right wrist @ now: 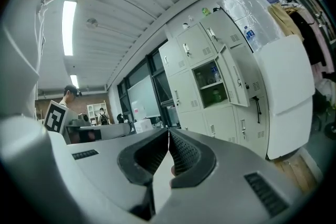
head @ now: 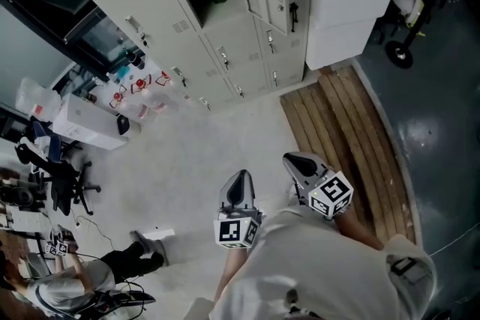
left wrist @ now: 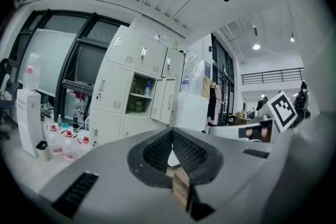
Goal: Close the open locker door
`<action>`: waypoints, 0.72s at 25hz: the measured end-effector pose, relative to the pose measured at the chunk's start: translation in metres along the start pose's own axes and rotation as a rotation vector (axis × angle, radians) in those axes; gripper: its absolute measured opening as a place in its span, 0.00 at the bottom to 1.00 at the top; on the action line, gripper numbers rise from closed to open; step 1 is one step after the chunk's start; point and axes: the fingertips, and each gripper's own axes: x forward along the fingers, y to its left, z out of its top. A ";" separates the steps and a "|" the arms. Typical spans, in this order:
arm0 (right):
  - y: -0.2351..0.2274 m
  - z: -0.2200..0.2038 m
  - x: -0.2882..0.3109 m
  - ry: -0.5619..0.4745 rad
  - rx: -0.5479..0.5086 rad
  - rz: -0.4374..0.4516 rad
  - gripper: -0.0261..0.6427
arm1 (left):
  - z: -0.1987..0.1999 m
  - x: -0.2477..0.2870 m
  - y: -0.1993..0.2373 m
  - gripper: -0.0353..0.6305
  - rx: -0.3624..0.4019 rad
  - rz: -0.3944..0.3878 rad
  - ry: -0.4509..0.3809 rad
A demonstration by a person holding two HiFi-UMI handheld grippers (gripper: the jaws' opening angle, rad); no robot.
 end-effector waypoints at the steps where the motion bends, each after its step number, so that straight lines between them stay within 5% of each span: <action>1: -0.007 0.002 0.001 0.002 -0.005 0.006 0.08 | 0.000 0.007 -0.001 0.06 0.004 0.008 -0.001; 18: -0.070 0.012 0.032 0.038 -0.004 0.005 0.08 | 0.006 0.078 0.010 0.06 -0.017 0.020 -0.035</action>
